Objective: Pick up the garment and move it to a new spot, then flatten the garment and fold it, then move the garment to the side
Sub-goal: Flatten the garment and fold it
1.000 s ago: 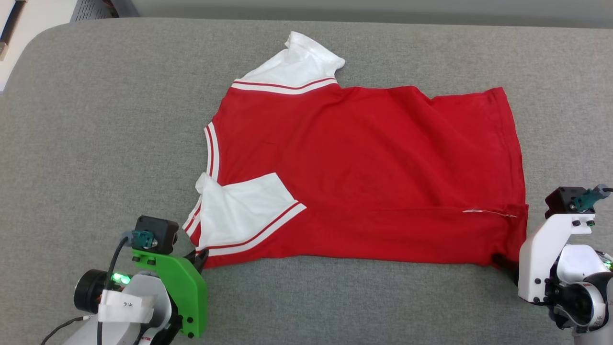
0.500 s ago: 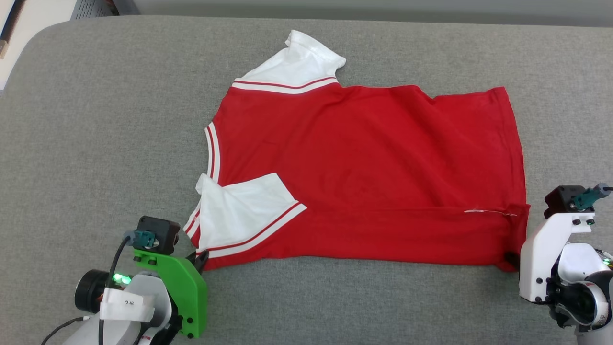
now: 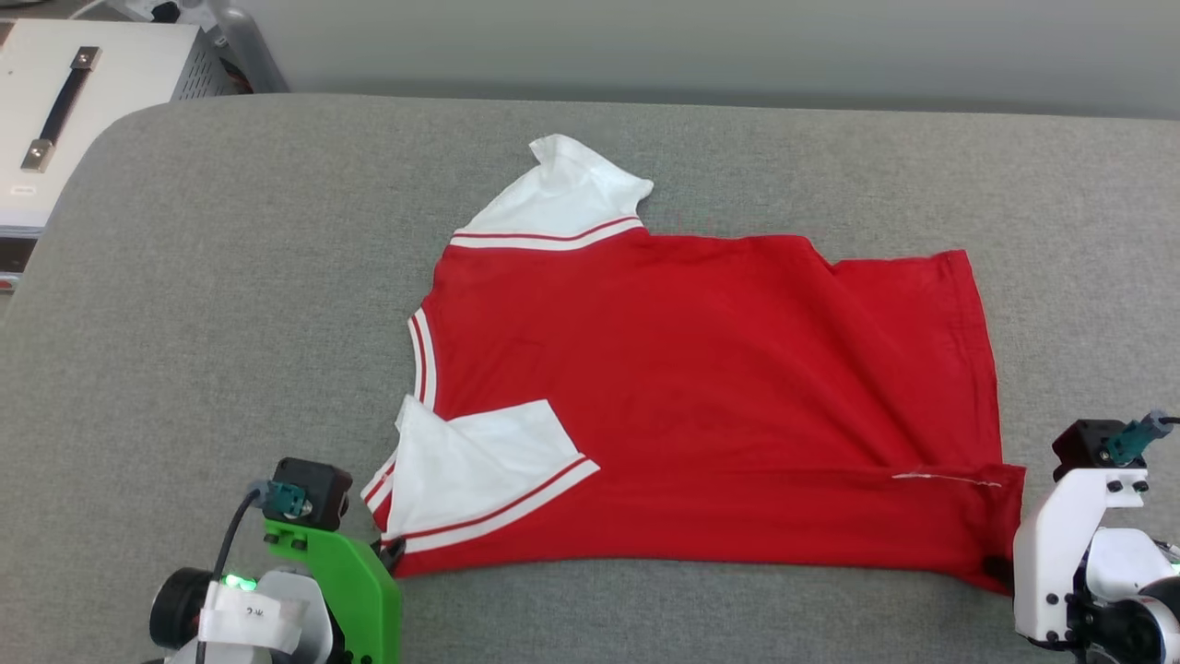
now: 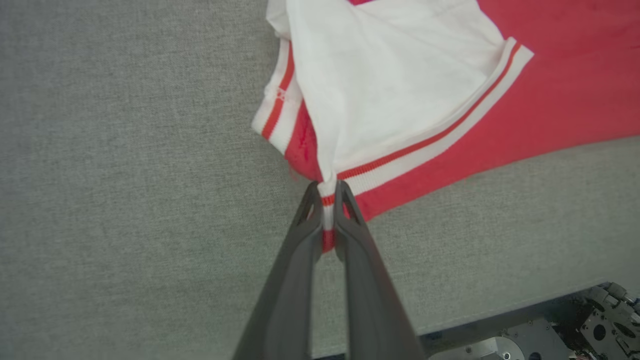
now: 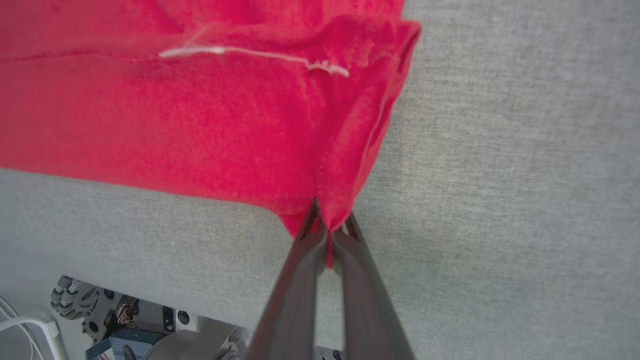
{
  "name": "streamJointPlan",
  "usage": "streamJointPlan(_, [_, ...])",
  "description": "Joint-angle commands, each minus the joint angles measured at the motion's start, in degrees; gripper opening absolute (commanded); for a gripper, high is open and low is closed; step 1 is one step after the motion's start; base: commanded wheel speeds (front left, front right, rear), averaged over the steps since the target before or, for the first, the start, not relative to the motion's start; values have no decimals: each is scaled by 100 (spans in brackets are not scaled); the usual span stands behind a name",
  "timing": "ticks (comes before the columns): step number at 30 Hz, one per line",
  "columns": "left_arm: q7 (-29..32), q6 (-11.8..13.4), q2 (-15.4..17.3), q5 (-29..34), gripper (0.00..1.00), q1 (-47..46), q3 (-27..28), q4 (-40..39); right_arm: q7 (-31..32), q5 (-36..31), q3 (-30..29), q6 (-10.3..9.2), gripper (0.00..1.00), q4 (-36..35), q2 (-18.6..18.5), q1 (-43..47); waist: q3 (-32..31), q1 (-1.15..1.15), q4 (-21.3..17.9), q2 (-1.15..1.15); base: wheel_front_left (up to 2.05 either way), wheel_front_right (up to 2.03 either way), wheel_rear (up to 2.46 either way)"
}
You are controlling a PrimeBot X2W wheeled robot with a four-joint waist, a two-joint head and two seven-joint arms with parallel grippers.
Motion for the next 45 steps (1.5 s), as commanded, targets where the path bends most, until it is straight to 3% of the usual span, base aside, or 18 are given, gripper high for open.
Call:
streamJointPlan(1, [30, 59, 55, -87, 0, 127, 4, -2, 48, 50, -22, -5, 0, -60, -58, 130, -127, 0, 9, 0, 0, 0, 0])
streamJointPlan(13, [151, 171, 118, -161, 0, 621, -217, -58, 244, 148, -178, -5, 0, -348, -145, 811, -137, 0, 21, 0, 0, 0, 0])
streamJointPlan(25, [-62, -91, -141, -106, 0, 413, -342, 574, 210, 66, -112, -5, 0, -199, -146, 783, 19, 0, 7, 0, 0, 0, 0])
streamJointPlan(26, [-86, -101, -149, -95, 2, 395, -340, 612, 194, 64, -100, -5, 0, -178, -147, 776, 4, 0, 6, 0, 0, 0, 0])
streamJointPlan(27, [-102, -107, -153, -88, 26, 384, -340, 639, 179, 64, -88, -5, 0, -162, -150, 773, -9, 0, 4, 0, 0, 0, 0])
streamJointPlan(28, [-131, -107, -152, -71, 100, 371, -337, 666, 134, 68, -48, -5, 44, -160, -166, 766, -34, 0, 1, 0, 0, 0, 0])
streamJointPlan(29, [-149, -103, -152, -61, 100, 364, -332, 687, 99, 73, -19, -5, 100, -150, -181, 769, -56, 0, -3, 0, 0, 0, 0])
streamJointPlan(37, [-330, -2, -21, -97, 100, 347, -110, 473, -204, 254, 31, -5, 100, -311, -272, 727, -263, 0, -66, 0, 0, 0, 0])
streamJointPlan(45, [-236, 103, 446, -138, 100, 58, 309, -332, -386, 458, 139, -5, 100, -1053, -350, 426, -255, 0, -352, 0, 0, 0, 0])
